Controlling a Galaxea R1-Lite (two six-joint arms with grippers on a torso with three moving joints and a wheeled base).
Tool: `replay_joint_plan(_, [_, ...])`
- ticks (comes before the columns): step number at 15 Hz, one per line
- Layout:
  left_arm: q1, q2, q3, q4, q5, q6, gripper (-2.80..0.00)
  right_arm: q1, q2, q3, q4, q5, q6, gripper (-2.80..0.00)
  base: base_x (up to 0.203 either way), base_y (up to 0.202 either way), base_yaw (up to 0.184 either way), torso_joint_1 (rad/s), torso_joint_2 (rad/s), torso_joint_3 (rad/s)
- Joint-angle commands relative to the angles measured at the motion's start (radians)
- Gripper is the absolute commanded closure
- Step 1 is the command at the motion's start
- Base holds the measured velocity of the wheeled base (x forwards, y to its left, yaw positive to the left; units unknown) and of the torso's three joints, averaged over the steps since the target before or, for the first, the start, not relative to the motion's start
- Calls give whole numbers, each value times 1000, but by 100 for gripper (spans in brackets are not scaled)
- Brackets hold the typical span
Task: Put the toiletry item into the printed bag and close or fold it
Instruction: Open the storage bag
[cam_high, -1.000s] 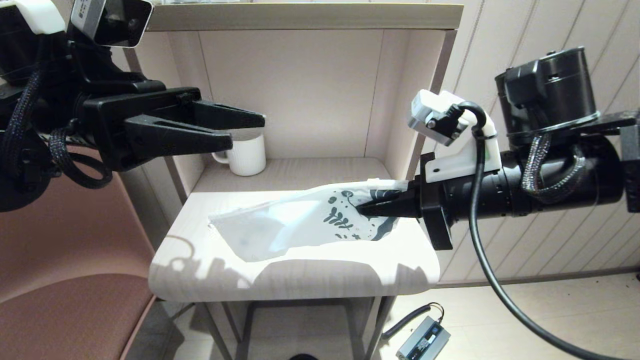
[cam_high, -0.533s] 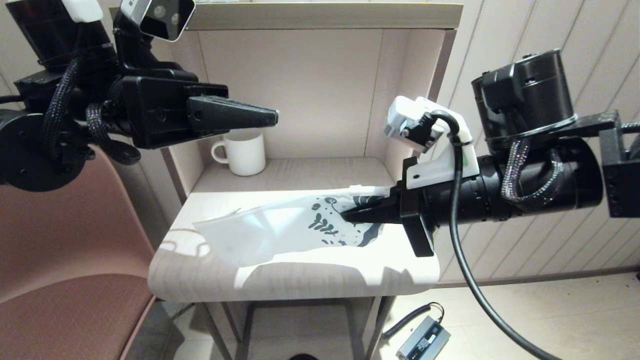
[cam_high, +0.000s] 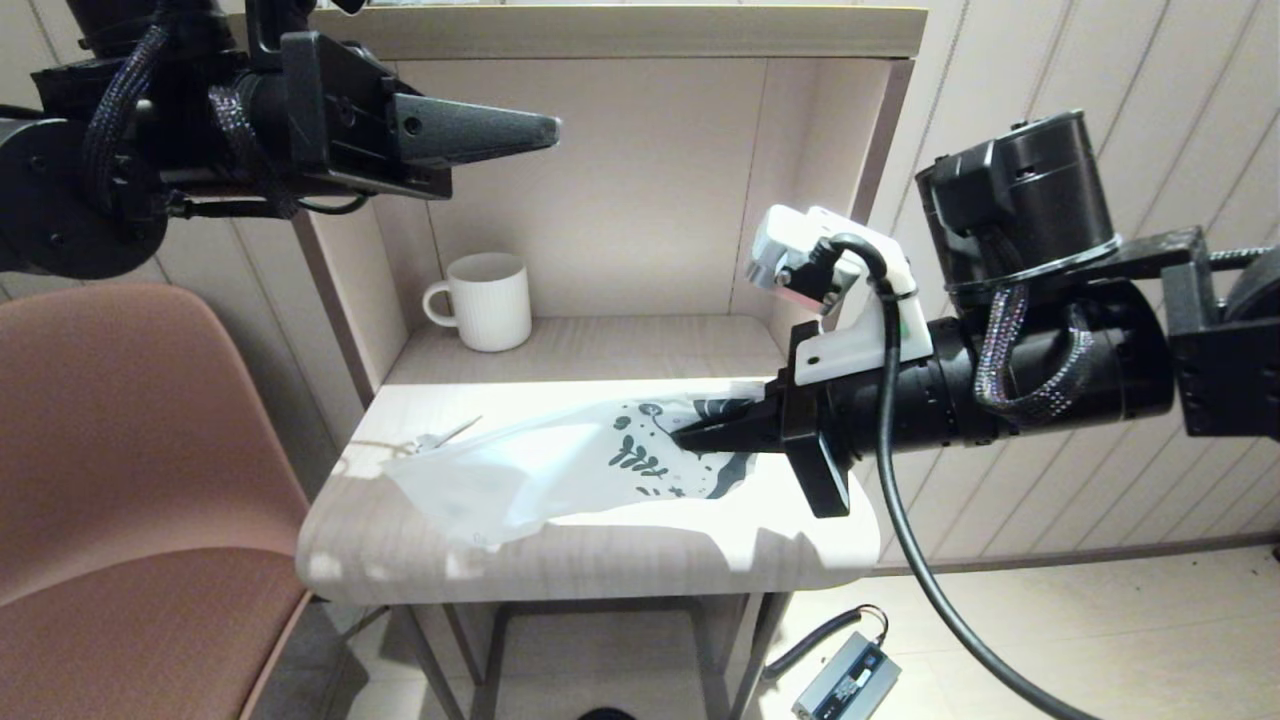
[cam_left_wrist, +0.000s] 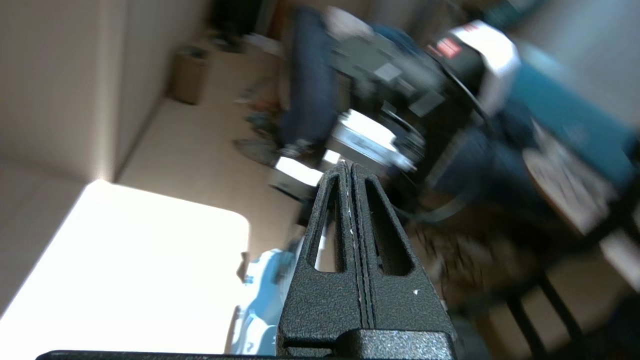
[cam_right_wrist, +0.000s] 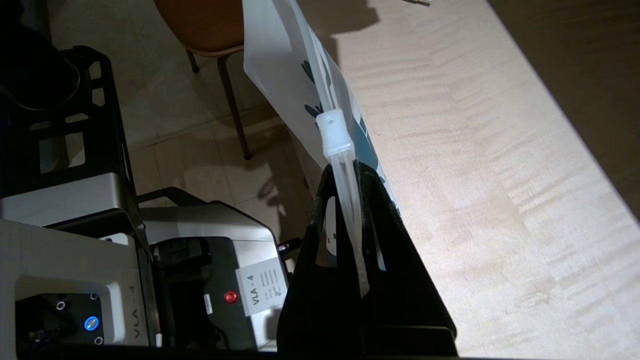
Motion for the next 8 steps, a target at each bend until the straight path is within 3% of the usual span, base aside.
replay_joint_plan(1, [13, -14, -37, 140, 143, 4, 0, 1, 0, 0, 0, 3, -2, 0, 0, 0, 0, 0, 0, 0])
replay_joint_plan(3, [11, -39, -34, 227, 220, 69, 0, 2, 3, 0, -2, 3, -2, 0, 0, 0, 0, 0, 0, 0])
replay_joint_plan(4, [10, -47, -33, 279, 249, 135, 0, 2, 3, 0, -3, 3, -2, 0, 0, 0, 0, 0, 0, 0])
replay_joint_plan(8, [-23, -83, -56, 528, 378, 474, 0, 2, 3, 0, -3, 3, -2, 0, 0, 0, 0, 0, 0, 0])
